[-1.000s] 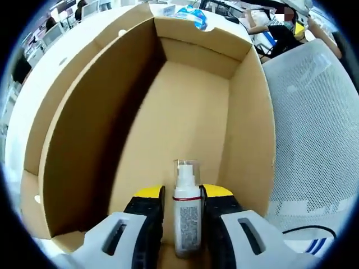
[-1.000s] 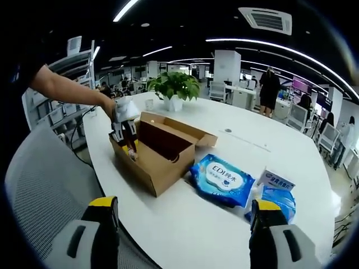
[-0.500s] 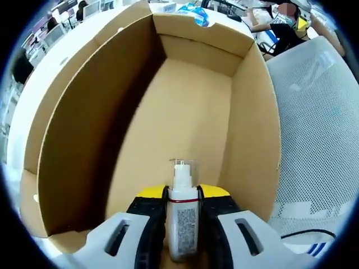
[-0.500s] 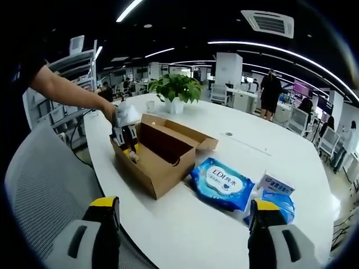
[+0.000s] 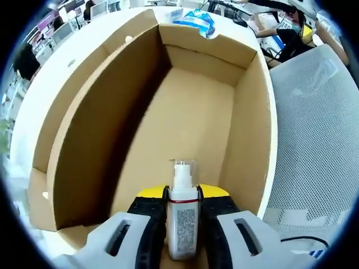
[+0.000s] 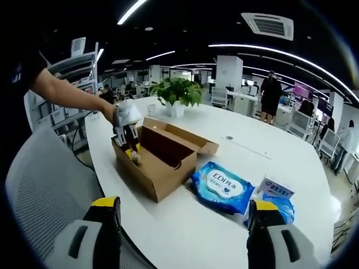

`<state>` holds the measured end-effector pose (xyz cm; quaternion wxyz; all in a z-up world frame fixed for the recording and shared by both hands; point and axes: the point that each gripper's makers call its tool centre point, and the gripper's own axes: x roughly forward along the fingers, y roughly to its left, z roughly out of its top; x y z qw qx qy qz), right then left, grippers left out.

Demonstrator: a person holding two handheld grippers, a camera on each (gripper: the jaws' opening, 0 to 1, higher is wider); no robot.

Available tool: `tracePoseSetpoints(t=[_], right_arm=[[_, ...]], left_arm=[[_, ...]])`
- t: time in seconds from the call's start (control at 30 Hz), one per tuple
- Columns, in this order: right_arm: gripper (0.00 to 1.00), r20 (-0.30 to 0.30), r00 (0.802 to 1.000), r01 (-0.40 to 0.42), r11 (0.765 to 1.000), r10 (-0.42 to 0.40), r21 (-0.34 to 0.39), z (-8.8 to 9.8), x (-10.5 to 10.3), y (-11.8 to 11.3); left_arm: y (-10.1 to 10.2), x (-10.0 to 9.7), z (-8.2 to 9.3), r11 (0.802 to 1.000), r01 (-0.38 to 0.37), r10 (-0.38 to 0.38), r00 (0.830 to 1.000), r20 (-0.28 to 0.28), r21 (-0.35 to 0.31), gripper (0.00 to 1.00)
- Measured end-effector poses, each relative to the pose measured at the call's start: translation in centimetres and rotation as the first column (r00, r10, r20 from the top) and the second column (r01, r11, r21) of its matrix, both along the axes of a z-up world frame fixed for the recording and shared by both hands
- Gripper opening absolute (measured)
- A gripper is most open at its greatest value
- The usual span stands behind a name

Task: Operate the shoe box by opening the lid, removing the specified soft item, and placing it in the target area until the item is outside and the box remains undamaged.

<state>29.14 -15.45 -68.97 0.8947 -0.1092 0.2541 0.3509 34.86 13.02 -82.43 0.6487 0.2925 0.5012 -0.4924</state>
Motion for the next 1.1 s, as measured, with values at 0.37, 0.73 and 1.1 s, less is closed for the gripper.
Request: tracePoseSetpoints(t=[0.37, 0.73, 1.1], right_arm=[[0.93, 0.021, 0.999, -0.032, 0.999, 0.032, 0.010, 0.6, 0.2, 1.2], [0.88, 0.043, 0.997, -0.067, 0.998, 0.066, 0.016, 1.1, 0.3, 2.6], [0.83, 0.088, 0.990, -0.116, 0.993, 0.114, 0.023, 2.2, 0.4, 4.7]], left_arm=[[-0.7, 0.6, 2.5, 0.999, 0.016, -0.014, 0.998, 0.061, -0.035, 0.20], [-1.8, 0.7, 5.0, 0.996, 0.050, -0.041, 0.992, 0.122, -0.071, 0.20], [-2.5, 0.8, 7.0, 0.992, 0.048, -0.027, 0.983, 0.180, -0.117, 0.20]])
